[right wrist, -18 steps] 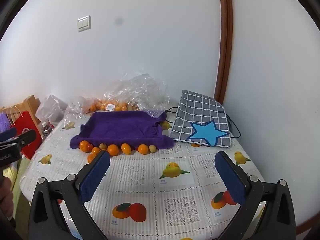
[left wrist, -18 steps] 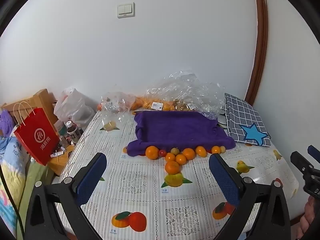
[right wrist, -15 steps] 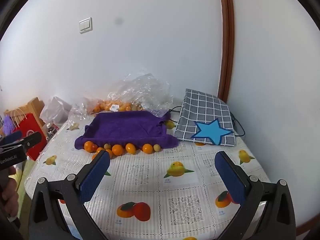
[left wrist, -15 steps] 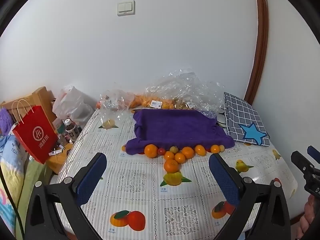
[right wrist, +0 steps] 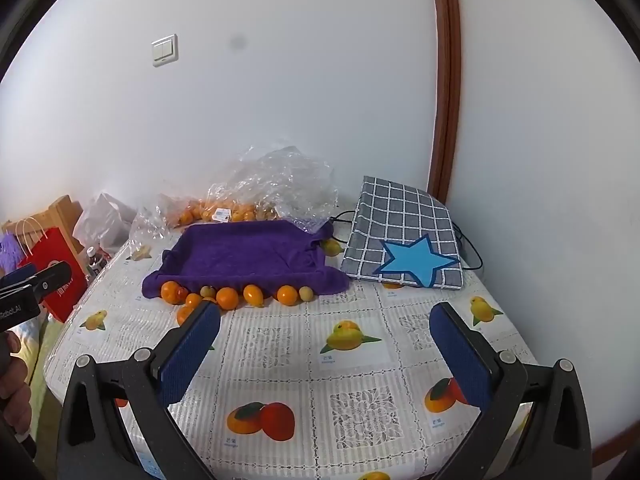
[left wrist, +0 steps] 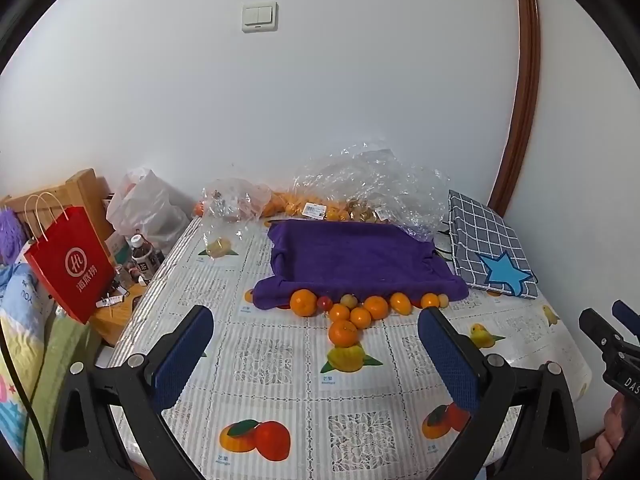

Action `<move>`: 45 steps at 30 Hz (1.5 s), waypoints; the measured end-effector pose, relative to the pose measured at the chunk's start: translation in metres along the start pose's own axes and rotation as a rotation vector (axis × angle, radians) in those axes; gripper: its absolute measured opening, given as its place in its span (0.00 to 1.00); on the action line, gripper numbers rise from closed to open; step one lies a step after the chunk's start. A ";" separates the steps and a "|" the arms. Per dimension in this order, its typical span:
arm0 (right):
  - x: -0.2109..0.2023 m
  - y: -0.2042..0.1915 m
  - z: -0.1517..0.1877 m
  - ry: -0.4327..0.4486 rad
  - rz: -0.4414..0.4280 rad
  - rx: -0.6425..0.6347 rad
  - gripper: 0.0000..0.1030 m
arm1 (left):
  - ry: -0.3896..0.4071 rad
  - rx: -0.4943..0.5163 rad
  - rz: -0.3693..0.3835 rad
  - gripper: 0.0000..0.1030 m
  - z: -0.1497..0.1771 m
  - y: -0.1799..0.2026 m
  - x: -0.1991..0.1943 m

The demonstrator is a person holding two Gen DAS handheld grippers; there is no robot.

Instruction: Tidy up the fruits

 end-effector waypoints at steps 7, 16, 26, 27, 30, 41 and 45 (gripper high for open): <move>0.001 0.002 0.002 -0.005 0.007 0.008 1.00 | 0.003 -0.003 0.010 1.00 -0.001 0.000 -0.002; 0.000 0.002 0.002 -0.006 0.006 0.003 1.00 | 0.005 0.011 0.001 1.00 0.000 0.001 -0.003; 0.000 0.002 0.003 -0.005 0.006 0.001 1.00 | 0.007 0.008 0.004 1.00 0.001 0.002 -0.003; 0.000 0.002 0.003 -0.004 0.006 0.001 1.00 | 0.008 0.008 0.004 1.00 0.001 0.002 -0.003; 0.000 0.002 0.003 -0.005 0.006 0.000 1.00 | 0.008 0.009 0.005 1.00 0.000 0.001 -0.003; -0.001 -0.001 0.004 -0.007 0.006 -0.006 1.00 | 0.008 0.009 0.004 1.00 -0.001 0.001 -0.003; -0.001 0.000 0.004 -0.007 0.005 -0.008 1.00 | 0.009 0.010 0.002 1.00 -0.002 0.000 -0.003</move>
Point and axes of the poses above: each gripper's, at about its wrist camera, not at the fingertips, and x roughly the way its jaws point, y to its right, z to its underside, the point moved 8 cm from there along x, roughly the way its jaws point, and after that the axes turned 8 degrees about y, right-handed, at the moved point
